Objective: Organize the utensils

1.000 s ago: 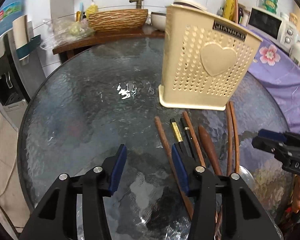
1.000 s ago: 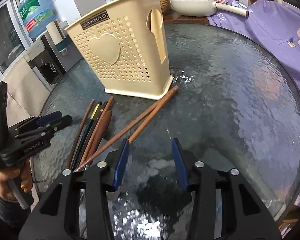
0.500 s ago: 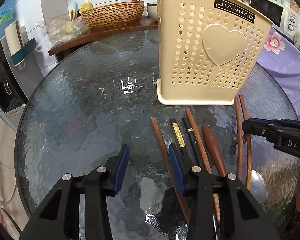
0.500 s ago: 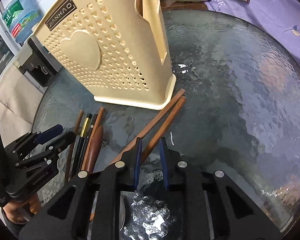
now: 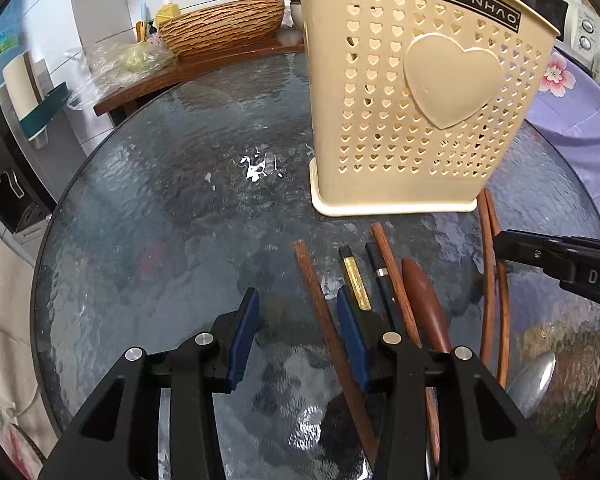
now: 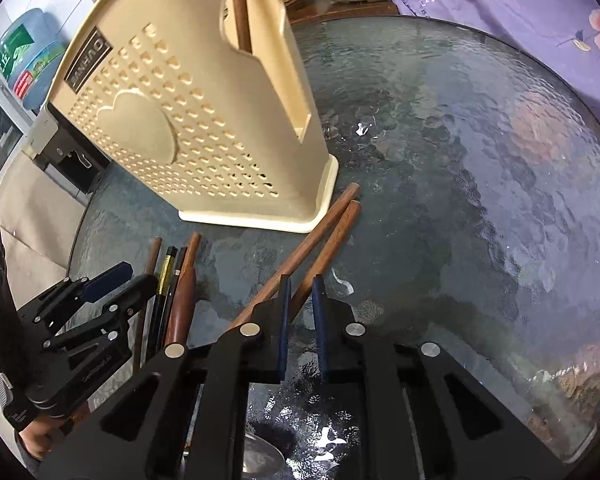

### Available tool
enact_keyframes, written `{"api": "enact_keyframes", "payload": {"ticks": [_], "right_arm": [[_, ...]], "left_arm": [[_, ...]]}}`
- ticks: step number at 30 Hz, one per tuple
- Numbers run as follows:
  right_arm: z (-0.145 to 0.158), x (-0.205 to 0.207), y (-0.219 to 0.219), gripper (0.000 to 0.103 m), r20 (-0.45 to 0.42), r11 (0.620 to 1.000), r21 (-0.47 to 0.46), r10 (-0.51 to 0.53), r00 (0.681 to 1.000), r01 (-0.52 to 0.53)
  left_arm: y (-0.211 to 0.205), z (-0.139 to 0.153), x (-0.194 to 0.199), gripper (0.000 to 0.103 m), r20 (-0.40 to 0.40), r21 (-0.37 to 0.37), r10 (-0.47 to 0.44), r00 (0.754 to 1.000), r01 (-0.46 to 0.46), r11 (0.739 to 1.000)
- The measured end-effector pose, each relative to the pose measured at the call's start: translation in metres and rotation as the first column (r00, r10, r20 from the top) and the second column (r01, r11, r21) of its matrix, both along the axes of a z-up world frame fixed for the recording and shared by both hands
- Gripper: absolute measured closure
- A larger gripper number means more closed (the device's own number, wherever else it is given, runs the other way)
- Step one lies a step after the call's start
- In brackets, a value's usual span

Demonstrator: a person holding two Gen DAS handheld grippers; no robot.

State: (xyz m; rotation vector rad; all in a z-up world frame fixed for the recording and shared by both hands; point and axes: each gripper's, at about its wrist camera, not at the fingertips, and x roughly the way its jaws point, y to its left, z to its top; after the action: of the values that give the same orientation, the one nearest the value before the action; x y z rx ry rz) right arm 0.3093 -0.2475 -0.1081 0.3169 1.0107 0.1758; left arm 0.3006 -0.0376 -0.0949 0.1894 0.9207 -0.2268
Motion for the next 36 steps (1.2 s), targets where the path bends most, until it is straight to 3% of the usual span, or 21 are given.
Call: {"api": "enact_keyframes", "payload": {"ticks": [2, 9, 13, 23, 28, 36], "right_arm": [[0.0, 0.002, -0.003, 0.094, -0.001, 1.0, 0.01, -0.008, 1.0, 0.008], [-0.004, 0.004, -0.016, 0.102, 0.005, 0.996, 0.072, -0.061, 0.998, 0.061], [-0.004, 0.005, -0.019, 0.102, -0.005, 0.995, 0.075, -0.068, 0.998, 0.068], [-0.001, 0.008, -0.01, 0.101, -0.084, 0.995, 0.009, -0.093, 0.992, 0.095], [0.001, 0.008, 0.0, 0.101, -0.091, 0.994, -0.038, -0.102, 0.991, 0.099], [0.014, 0.007, 0.019, 0.101, -0.077, 0.99, -0.098, -0.109, 0.991, 0.101]], "left_arm": [[-0.001, 0.001, 0.003, 0.065, -0.005, 0.001, -0.002, 1.0, 0.002, 1.0], [-0.006, 0.001, 0.006, 0.092, -0.011, -0.009, -0.011, 1.0, 0.011, 1.0], [-0.003, 0.002, 0.007, 0.093, -0.014, -0.024, 0.001, 1.0, -0.001, 1.0], [0.006, 0.002, 0.014, 0.089, -0.013, 0.022, 0.01, 1.0, -0.01, 1.0], [0.016, 0.002, 0.017, 0.076, -0.015, 0.012, 0.023, 1.0, -0.022, 1.0], [0.028, 0.003, 0.022, 0.069, -0.036, -0.015, 0.037, 0.999, -0.038, 0.999]]}}
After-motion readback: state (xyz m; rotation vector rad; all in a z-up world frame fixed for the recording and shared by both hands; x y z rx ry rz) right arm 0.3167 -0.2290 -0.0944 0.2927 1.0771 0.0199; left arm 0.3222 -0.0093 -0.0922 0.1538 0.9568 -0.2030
